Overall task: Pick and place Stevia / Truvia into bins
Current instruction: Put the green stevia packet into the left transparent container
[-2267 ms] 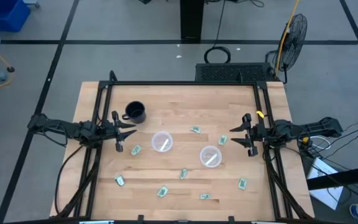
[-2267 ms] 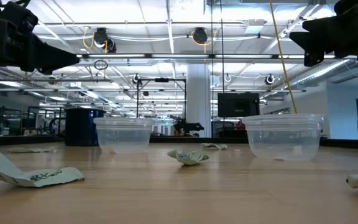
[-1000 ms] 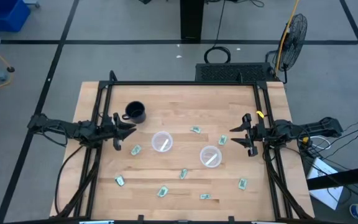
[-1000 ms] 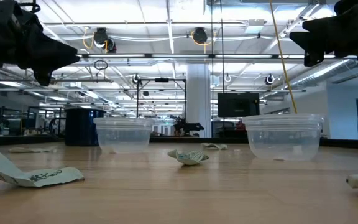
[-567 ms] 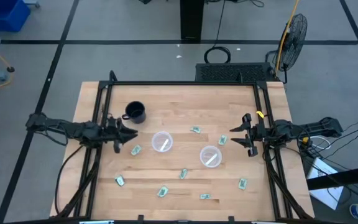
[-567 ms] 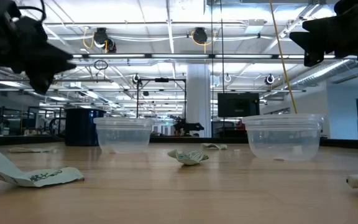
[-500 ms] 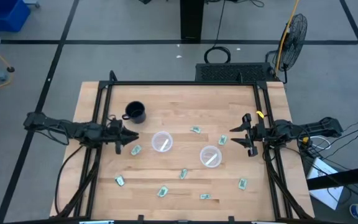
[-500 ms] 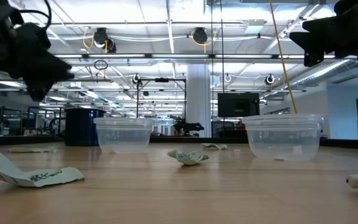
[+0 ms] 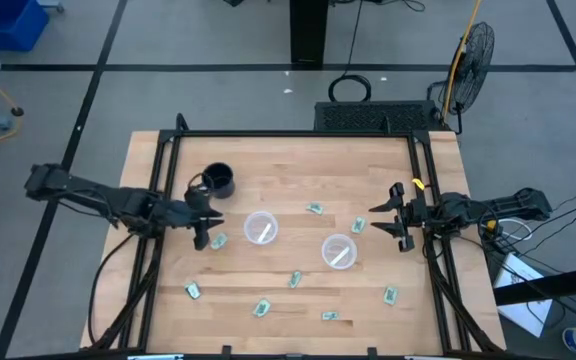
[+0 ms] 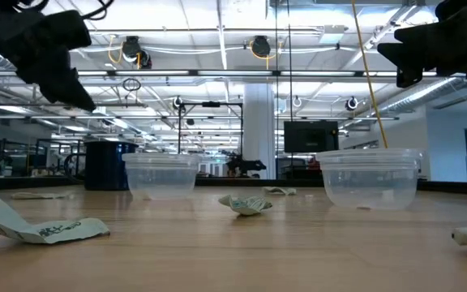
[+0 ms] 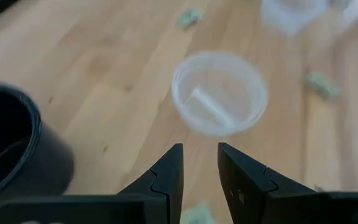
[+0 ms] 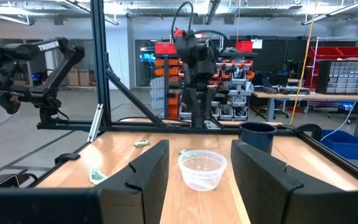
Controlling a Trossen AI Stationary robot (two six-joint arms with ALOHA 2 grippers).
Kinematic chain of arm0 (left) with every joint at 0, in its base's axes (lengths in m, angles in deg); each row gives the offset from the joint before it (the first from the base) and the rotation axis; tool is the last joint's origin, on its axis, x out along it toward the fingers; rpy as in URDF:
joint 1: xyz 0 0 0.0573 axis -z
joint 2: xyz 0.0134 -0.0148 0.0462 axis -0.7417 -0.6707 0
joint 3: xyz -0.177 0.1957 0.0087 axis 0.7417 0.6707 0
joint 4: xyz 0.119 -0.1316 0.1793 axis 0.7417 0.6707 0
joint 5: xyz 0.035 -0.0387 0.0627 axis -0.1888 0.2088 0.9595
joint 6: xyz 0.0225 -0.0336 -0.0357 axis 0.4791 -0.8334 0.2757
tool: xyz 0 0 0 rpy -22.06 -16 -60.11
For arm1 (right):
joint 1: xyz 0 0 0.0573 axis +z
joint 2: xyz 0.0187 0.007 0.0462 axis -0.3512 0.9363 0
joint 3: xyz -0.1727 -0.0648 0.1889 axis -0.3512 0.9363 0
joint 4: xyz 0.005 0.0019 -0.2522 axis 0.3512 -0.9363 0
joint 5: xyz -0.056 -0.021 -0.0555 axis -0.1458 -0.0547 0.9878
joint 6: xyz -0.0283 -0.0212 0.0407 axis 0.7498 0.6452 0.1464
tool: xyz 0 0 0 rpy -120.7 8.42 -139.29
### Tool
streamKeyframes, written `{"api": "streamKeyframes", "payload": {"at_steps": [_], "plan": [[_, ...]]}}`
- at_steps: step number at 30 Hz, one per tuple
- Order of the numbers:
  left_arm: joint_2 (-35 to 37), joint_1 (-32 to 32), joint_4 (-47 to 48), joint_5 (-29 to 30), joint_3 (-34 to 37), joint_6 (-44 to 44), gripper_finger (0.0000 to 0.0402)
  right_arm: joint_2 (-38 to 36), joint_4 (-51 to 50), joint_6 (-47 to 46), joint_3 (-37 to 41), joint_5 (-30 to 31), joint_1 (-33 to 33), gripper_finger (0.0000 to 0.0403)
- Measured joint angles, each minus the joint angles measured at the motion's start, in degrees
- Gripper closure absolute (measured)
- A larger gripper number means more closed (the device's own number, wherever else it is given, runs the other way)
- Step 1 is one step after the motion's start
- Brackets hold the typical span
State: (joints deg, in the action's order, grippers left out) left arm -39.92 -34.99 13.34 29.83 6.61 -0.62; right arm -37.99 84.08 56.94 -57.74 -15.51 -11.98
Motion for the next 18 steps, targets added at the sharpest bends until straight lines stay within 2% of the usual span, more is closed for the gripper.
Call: {"api": "streamKeyframes", "payload": {"at_steps": [9, 18], "plan": [[-10.2, 0.0, -0.1, -0.2, 1.0, -6.9, 0.0298, 0.0, 0.0, 0.2, 0.0, 0.0, 0.0, 0.0236], [-18.9, 0.0, -0.1, -6.7, 2.4, -18.8, 0.0298, 0.0, 2.0, 0.0, 0.0, 0.0, 0.0, 0.0236]]}}
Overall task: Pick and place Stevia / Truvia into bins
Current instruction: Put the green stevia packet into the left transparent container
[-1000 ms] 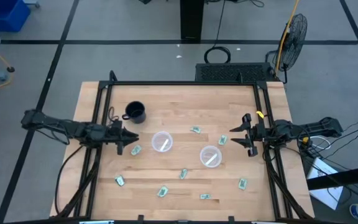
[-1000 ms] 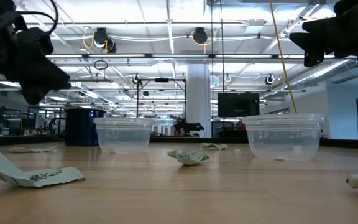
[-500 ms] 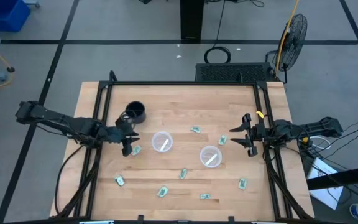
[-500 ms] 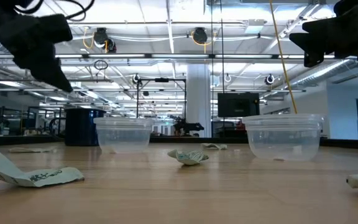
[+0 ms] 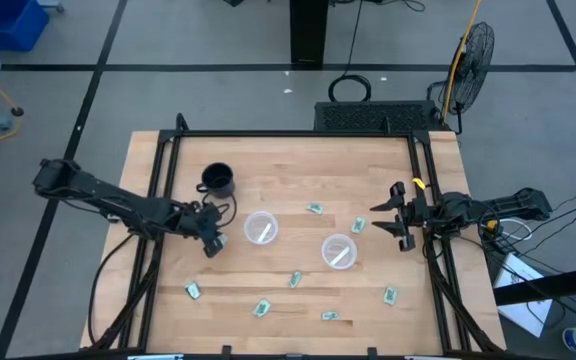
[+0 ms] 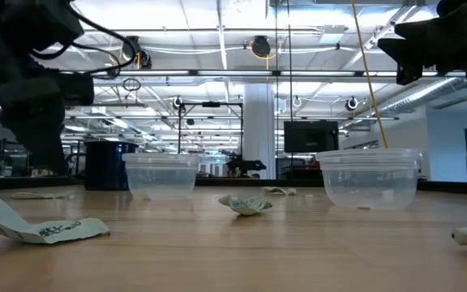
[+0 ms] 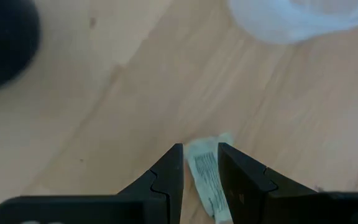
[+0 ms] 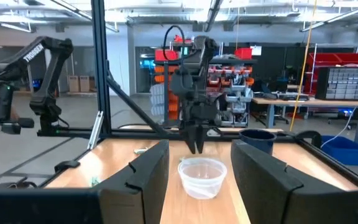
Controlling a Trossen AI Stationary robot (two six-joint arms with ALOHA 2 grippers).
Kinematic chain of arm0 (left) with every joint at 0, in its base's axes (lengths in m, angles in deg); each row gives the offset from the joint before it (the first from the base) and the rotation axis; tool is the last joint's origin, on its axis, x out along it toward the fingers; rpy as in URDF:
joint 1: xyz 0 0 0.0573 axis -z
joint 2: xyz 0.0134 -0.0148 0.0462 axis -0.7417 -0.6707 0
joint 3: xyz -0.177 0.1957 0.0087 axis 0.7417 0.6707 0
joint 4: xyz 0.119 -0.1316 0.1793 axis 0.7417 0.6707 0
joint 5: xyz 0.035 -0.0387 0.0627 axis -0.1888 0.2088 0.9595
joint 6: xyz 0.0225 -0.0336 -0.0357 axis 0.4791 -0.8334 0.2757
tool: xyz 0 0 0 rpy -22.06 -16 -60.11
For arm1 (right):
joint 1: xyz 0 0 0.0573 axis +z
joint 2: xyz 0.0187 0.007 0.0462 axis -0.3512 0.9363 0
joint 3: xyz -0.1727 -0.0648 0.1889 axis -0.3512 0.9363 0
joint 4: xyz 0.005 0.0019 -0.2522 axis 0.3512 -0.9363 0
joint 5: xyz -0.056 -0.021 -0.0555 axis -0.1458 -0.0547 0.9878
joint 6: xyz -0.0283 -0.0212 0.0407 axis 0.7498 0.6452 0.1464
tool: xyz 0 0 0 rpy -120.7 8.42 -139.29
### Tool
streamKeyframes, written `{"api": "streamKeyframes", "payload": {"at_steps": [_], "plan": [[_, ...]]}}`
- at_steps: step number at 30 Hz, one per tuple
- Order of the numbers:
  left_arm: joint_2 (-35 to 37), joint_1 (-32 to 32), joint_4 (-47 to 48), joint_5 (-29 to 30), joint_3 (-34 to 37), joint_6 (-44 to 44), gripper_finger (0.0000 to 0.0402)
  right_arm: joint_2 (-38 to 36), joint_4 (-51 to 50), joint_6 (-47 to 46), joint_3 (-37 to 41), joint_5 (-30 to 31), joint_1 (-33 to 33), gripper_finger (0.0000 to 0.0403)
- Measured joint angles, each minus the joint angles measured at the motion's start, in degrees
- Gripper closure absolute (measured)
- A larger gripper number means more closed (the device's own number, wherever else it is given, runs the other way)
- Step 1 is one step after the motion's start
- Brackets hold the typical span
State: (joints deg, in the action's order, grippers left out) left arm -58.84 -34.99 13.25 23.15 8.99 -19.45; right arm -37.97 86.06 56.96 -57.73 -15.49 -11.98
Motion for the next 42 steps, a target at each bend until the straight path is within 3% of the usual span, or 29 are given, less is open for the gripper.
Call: {"api": "streamKeyframes", "payload": {"at_steps": [21, 24, 28, 35, 42], "plan": [[-10.7, 0.0, -3.1, -1.1, -0.2, -0.9, 0.0300, 0.0, 1.0, 2.3, 0.0, 2.1, 0.0, 0.0236], [-10.7, 0.0, -3.1, -1.0, -0.2, -0.5, 0.0320, 0.0, 0.8, 3.2, 0.0, 8.0, 0.0, 0.0236], [-10.8, 0.0, -3.3, -0.9, -0.2, -0.3, 0.0378, 0.0, -0.3, 0.3, 0.0, 13.8, 0.0, 0.0236], [-10.6, 0.0, -4.0, -1.0, -0.7, 4.4, 0.0396, 0.0, -2.2, -0.2, 0.0, 13.6, 0.0, 0.0236], [-8.0, 0.0, -3.5, 0.7, -6.9, 10.7, 0.0398, 0.0, -2.0, 0.0, 0.0, 13.5, 0.0, 0.0236]]}}
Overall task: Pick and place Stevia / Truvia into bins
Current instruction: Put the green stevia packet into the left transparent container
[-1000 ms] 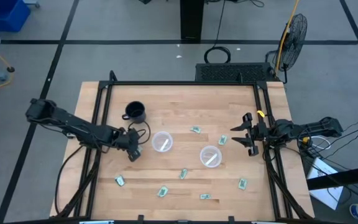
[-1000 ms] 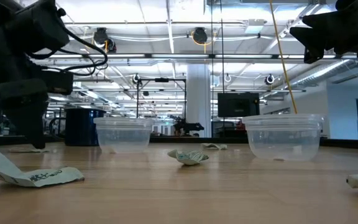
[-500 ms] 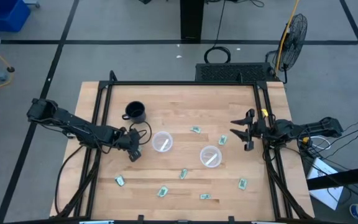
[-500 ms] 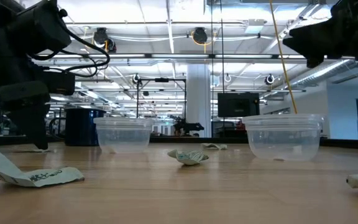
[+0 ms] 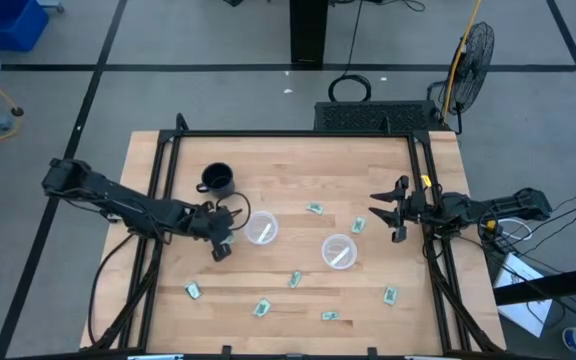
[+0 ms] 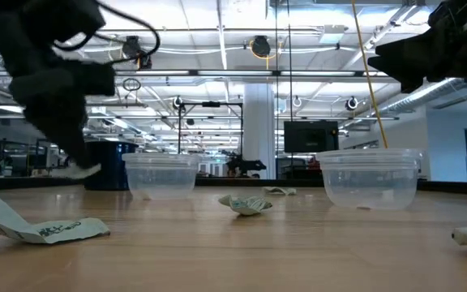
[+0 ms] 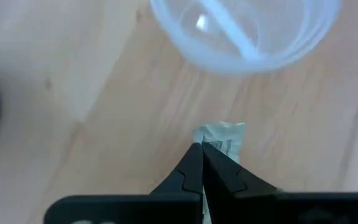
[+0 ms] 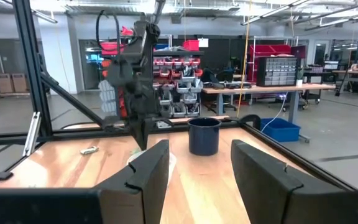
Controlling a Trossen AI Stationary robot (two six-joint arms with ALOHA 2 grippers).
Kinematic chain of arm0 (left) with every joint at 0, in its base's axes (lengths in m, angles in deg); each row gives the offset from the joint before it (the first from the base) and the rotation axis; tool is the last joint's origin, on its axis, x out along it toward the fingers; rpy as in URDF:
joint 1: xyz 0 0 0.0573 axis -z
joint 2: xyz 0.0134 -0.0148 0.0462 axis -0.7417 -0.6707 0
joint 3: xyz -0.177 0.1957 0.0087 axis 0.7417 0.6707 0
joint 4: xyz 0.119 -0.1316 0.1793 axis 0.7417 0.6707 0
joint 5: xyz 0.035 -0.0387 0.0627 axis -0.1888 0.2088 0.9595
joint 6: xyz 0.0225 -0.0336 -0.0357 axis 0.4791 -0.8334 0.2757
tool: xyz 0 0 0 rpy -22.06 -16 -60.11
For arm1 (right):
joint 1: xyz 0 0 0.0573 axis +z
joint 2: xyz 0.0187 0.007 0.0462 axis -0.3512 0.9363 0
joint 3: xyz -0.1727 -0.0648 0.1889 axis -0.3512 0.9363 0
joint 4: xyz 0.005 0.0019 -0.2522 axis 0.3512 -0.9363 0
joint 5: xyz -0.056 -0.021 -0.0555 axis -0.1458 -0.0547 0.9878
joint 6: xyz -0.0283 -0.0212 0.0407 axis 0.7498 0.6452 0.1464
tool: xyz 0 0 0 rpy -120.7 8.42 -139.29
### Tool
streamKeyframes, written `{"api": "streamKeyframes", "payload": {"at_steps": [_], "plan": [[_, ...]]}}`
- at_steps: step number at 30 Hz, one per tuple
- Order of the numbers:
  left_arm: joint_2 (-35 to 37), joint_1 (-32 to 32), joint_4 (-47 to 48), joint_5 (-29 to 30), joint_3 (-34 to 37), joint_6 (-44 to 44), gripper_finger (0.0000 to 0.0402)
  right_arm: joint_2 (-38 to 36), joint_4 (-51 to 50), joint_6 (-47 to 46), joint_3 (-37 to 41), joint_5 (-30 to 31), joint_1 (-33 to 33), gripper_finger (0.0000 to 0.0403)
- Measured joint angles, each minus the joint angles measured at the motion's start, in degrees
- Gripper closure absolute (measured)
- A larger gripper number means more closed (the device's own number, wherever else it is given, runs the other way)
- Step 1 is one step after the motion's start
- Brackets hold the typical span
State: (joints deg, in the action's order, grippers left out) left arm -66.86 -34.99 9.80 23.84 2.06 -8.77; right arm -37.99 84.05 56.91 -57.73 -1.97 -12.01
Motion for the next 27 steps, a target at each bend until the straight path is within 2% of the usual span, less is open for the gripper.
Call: {"api": "streamKeyframes", "payload": {"at_steps": [9, 18, 27], "plan": [[-0.2, -1.8, 0.1, 6.0, -8.7, 11.8, 0.0398, 0.0, 0.5, 1.1, 0.0, 0.0, 0.0, 0.0236], [-7.5, -8.0, -13.6, -2.8, -9.2, 23.0, 0.0397, 0.0, 2.2, 2.5, 0.0, 0.1, 0.0, 0.0236], [-17.5, -12.5, -12.8, -9.7, -11.3, 23.5, 0.0398, 0.0, 3.4, 3.4, 0.0, 0.0, 0.0, 0.0236]]}}
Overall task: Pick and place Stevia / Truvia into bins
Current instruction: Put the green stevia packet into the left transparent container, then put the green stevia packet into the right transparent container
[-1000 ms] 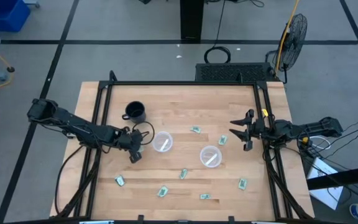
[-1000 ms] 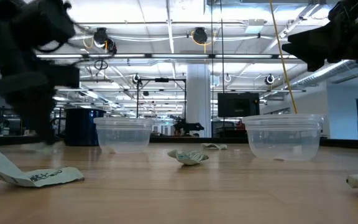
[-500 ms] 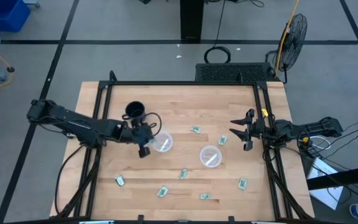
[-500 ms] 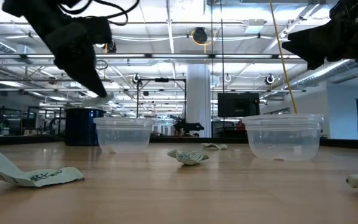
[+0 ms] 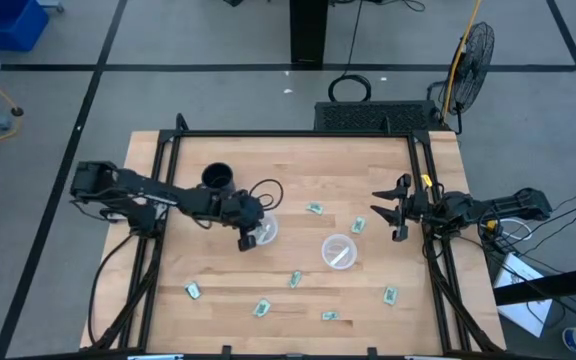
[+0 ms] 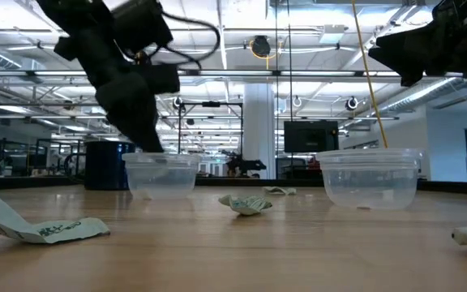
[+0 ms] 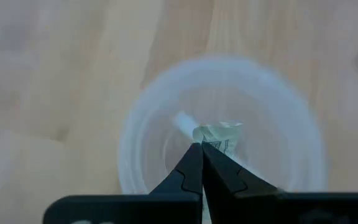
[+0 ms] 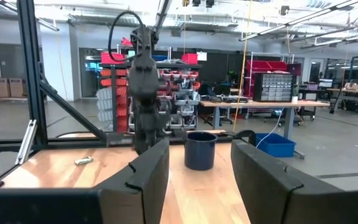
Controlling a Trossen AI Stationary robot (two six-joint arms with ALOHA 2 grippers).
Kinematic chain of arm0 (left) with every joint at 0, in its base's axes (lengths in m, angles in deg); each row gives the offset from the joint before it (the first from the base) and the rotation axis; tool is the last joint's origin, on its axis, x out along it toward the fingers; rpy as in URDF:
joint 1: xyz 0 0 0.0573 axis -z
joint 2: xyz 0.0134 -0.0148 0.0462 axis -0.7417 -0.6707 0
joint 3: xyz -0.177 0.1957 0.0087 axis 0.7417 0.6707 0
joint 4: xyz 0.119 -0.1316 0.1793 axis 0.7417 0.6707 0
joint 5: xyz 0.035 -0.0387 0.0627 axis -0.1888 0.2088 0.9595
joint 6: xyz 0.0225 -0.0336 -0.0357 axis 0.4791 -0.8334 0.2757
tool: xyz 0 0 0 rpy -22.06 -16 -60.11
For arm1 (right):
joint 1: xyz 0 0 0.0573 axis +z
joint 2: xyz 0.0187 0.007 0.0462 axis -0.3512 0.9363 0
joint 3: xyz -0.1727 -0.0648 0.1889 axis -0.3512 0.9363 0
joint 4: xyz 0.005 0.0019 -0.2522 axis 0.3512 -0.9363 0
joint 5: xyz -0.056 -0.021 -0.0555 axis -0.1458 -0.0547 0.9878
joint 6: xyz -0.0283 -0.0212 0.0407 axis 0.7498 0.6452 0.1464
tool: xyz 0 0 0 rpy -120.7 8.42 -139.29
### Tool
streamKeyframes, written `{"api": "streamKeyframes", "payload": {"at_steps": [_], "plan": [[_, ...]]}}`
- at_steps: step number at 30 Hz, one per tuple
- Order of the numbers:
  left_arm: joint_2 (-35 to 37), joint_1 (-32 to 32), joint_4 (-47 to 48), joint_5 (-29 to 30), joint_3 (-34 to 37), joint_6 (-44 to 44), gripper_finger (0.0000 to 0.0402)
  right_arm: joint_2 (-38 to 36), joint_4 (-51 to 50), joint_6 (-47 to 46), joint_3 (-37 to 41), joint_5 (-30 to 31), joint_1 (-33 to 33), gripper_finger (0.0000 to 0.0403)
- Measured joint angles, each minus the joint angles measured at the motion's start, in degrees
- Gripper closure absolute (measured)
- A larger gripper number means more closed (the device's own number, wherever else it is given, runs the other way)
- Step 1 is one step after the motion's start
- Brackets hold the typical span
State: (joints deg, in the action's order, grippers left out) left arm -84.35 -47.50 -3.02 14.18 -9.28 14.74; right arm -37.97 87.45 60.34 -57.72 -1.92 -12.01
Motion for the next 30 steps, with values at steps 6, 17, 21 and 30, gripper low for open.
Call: {"api": "streamKeyframes", "payload": {"at_steps": [6, 17, 21, 30], "plan": [[-6.0, -1.1, 0.2, -2.9, -4.6, 3.8, 0.0389, 0.2, 0.0, 0.1, 0.0, 0.0, 0.0, 0.0236], [-10.9, -1.2, 10.9, 0.6, -10.4, 7.6, 0.0382, 0.8, -0.2, 0.1, 0.0, 0.0, 0.0, 0.0236], [-10.7, -1.2, 10.9, 0.8, -10.4, 7.7, 0.0350, 0.9, -0.3, 0.0, 0.0, 0.0, 0.0, 0.0236], [-8.3, -0.6, 10.8, 0.9, -10.4, 11.1, 0.0293, 5.7, -0.9, -1.0, -1.3, 2.6, 0.0, 0.0236]]}}
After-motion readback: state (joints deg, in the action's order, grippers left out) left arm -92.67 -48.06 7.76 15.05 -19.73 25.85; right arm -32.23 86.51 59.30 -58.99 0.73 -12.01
